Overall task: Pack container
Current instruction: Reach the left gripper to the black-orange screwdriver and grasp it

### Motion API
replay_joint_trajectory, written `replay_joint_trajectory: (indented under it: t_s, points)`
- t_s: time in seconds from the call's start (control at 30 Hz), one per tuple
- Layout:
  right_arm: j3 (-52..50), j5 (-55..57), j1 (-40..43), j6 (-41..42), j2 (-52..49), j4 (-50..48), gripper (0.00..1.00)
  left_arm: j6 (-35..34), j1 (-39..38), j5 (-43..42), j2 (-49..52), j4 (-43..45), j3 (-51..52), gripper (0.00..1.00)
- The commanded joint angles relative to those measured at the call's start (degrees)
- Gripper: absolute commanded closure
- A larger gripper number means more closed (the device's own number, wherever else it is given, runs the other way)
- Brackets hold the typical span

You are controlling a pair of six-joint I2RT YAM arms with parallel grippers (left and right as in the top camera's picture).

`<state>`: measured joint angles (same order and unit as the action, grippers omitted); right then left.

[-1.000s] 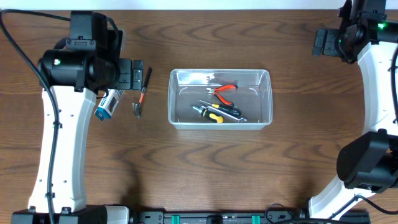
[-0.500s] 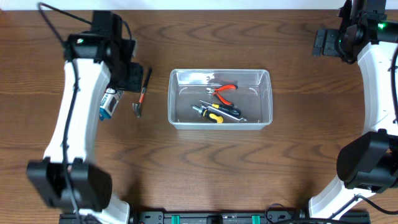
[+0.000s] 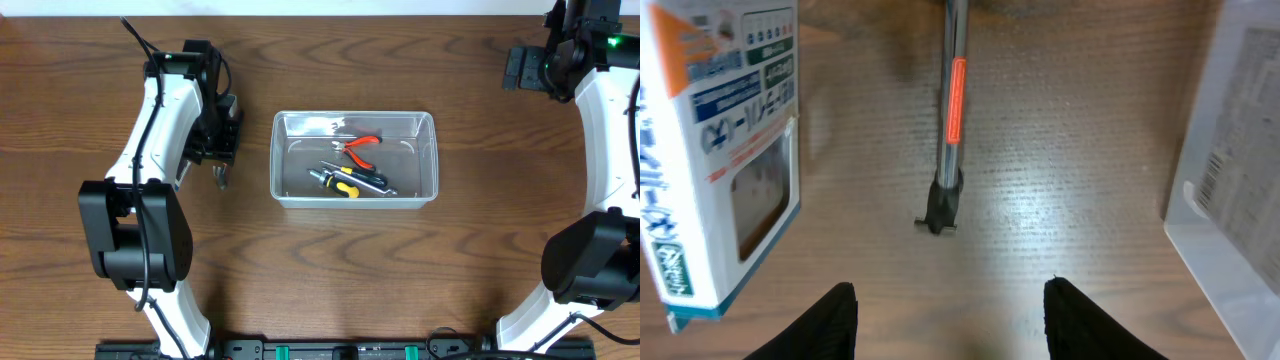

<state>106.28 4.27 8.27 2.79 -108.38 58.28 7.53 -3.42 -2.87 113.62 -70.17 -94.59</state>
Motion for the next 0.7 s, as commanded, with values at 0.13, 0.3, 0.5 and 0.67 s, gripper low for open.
replay_joint_trajectory:
  t_s: [0.13, 0.3, 0.5, 0.67]
  points:
    - [0.1, -0.2, -0.1, 0.4, -0.2, 0.0, 0.01, 0.2, 0.3, -0.2, 0.4, 5.0, 7.0, 0.51]
    - [0.1, -0.2, -0.1, 0.4, -0.2, 0.0, 0.01, 0.4, 0.3, -0.2, 0.4, 9.7, 11.6, 0.51]
    - [0.1, -0.2, -0.1, 0.4, -0.2, 0.0, 0.01, 0.9, 0.2, -0.2, 0.4, 13.8, 13.5, 0.5]
    - [0.1, -0.2, -0.1, 0.4, -0.2, 0.0, 0.01, 1.9, 0.3, -0.1, 0.5, 15.7, 13.5, 0.5]
